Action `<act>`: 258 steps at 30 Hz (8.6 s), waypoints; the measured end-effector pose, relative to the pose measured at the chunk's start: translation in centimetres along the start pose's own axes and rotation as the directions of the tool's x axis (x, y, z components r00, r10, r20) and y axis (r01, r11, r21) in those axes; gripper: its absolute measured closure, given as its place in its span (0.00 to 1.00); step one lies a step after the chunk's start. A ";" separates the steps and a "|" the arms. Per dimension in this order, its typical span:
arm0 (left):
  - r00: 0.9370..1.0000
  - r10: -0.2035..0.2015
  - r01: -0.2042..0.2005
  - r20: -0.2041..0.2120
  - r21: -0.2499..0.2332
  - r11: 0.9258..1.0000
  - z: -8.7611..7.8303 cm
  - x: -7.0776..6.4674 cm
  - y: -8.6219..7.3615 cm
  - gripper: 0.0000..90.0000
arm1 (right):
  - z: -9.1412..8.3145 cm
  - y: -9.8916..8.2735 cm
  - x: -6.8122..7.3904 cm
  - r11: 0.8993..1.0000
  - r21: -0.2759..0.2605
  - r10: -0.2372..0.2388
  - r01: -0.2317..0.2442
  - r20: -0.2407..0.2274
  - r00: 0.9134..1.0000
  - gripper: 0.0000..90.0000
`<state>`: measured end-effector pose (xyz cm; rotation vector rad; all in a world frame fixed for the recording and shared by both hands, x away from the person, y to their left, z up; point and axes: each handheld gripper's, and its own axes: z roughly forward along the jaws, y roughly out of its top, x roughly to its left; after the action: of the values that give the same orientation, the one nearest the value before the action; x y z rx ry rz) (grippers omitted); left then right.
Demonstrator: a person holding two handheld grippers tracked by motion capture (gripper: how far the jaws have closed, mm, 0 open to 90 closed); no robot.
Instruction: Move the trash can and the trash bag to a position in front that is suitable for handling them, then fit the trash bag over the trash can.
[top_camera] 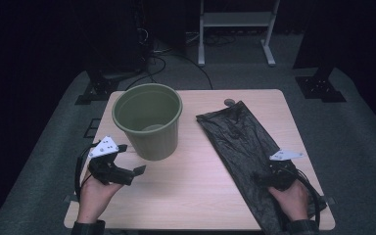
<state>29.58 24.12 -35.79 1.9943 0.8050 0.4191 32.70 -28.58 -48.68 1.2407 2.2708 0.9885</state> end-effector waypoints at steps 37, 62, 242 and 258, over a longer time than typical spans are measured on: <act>0.991 -0.007 0.004 -0.137 -0.021 1.000 -1.3 6.3 7.1 0.00 | 0.0 0.0 0.0 1.000 0.000 0.000 0.000 0.000 1.000 0.11; 0.985 -0.088 0.091 -0.147 0.011 0.996 1.8 10.3 6.5 0.00 | 0.0 0.0 0.0 1.000 0.000 0.000 0.000 0.000 1.000 0.11; 0.996 0.074 -0.084 0.053 0.223 0.971 8.9 -0.6 -9.3 0.00 | -0.5 -0.4 0.4 1.000 -0.022 0.005 -0.005 0.005 1.000 0.28; 0.996 0.073 -0.083 0.052 0.223 0.971 8.9 -0.5 -9.3 0.00 | -0.6 0.2 3.4 1.000 -0.008 -0.014 0.013 -0.138 0.990 1.00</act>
<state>30.84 21.55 -48.36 2.2432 0.7770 0.3403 30.57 -25.92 -48.06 1.1859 2.3742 1.1086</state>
